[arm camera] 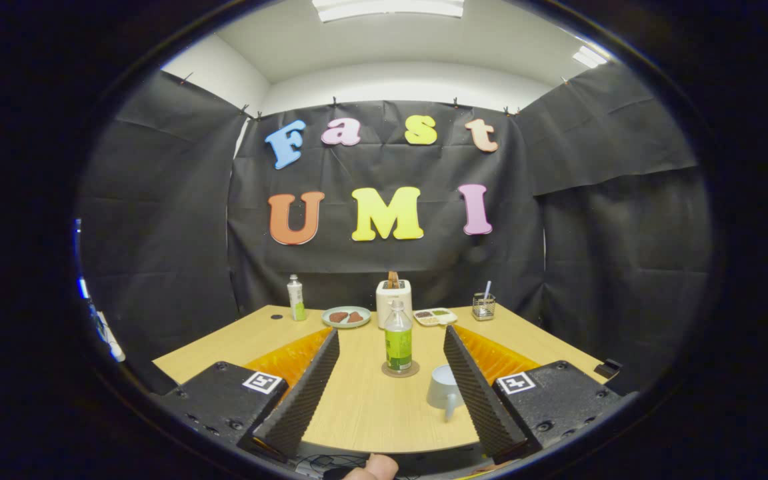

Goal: Take the bottle from table, then pour the juice into the cup, finally place the bottle on the coaster

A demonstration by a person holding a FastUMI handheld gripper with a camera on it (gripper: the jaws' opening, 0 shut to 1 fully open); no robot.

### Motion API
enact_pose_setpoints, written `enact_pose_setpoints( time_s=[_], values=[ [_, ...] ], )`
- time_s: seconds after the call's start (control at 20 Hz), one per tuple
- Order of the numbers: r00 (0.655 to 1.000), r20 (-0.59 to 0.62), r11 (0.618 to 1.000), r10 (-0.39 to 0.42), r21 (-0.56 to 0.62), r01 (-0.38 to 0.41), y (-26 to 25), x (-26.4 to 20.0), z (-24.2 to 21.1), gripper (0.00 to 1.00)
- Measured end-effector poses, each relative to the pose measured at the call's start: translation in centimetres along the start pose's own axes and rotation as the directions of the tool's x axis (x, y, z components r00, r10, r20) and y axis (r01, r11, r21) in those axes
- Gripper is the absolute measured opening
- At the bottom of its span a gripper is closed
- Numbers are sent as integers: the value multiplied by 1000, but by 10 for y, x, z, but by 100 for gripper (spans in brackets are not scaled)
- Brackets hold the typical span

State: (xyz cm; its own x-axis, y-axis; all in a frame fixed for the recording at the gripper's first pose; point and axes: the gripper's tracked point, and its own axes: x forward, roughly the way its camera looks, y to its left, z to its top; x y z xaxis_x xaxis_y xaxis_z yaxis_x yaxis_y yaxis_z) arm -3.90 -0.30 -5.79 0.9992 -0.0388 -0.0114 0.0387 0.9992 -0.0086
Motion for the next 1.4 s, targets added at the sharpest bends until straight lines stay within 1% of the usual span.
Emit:
enact_pose_setpoints(
  time_s=[0.2, 0.35, 0.5, 0.8, 1.05, 1.4],
  values=[
    [1000, -6, 1000, -14, 11, 14, -4, 0, -2, 100],
    [999, -3, 999, -39, 7, 39, -7, -2, 0, 100],
    [999, 4, 999, -47, -6, 47, -6, -4, 1, 100],
    [999, 0, 999, -33, -3, 33, -3, -2, -1, 100],
    [999, -16, 999, -34, 19, 34, -6, 2, -7, 100],
    [999, -4, 998, -45, 41, 45, -13, 0, -4, 100]
  ],
)
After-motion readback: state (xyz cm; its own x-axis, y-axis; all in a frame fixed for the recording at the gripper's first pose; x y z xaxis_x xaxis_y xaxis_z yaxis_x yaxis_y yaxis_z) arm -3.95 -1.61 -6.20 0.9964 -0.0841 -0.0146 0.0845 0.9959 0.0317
